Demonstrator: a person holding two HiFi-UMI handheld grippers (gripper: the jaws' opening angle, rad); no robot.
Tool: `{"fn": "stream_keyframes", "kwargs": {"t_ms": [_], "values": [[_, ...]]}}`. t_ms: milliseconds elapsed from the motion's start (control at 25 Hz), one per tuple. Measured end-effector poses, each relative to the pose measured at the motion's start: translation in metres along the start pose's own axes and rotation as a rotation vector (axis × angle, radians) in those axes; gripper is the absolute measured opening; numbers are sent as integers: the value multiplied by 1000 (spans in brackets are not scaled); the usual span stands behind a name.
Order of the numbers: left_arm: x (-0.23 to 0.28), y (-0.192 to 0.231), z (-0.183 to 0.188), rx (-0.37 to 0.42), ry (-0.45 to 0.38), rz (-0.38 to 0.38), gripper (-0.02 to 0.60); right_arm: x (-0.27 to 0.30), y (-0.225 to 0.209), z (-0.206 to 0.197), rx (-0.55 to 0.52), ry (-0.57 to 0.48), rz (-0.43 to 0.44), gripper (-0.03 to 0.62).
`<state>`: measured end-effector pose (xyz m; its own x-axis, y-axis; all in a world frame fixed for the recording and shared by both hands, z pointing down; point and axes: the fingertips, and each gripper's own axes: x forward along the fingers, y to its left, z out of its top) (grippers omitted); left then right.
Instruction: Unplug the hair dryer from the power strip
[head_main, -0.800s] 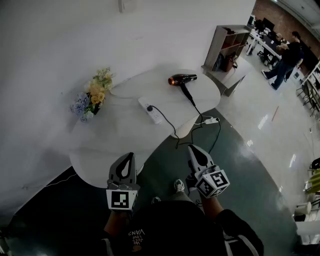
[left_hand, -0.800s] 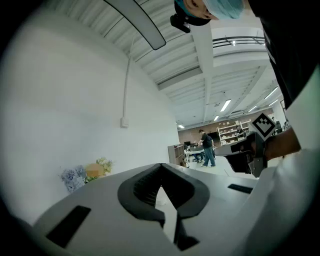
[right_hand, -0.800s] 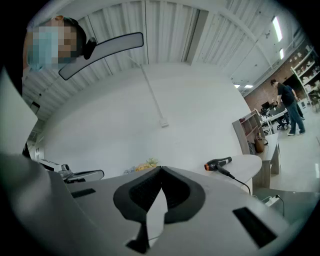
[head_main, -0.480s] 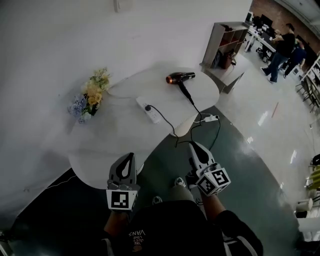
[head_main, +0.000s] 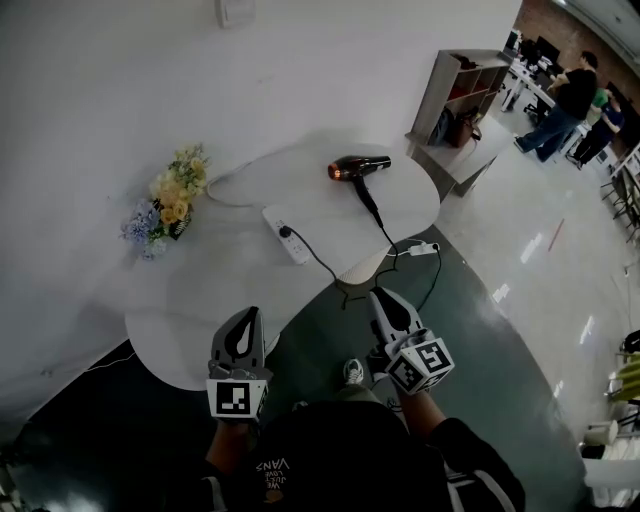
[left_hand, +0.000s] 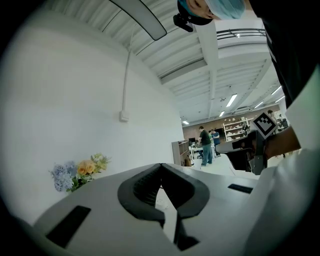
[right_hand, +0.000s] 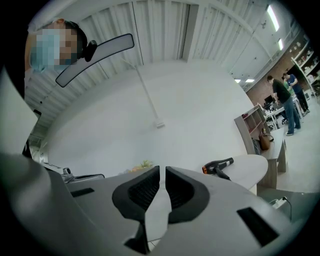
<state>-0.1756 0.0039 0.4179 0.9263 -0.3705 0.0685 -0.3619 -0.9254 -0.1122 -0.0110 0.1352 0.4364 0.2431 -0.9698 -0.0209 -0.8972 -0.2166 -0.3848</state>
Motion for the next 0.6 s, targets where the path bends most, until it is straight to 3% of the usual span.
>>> {"fn": "stream_keyframes", "kwargs": {"t_ms": [200, 600], "values": [[37, -15, 0, -22, -10, 57, 18, 22, -35, 7, 12, 48, 63, 46], [81, -37, -19, -32, 52, 225, 18, 59, -88, 15, 28, 137, 225, 46]]}}
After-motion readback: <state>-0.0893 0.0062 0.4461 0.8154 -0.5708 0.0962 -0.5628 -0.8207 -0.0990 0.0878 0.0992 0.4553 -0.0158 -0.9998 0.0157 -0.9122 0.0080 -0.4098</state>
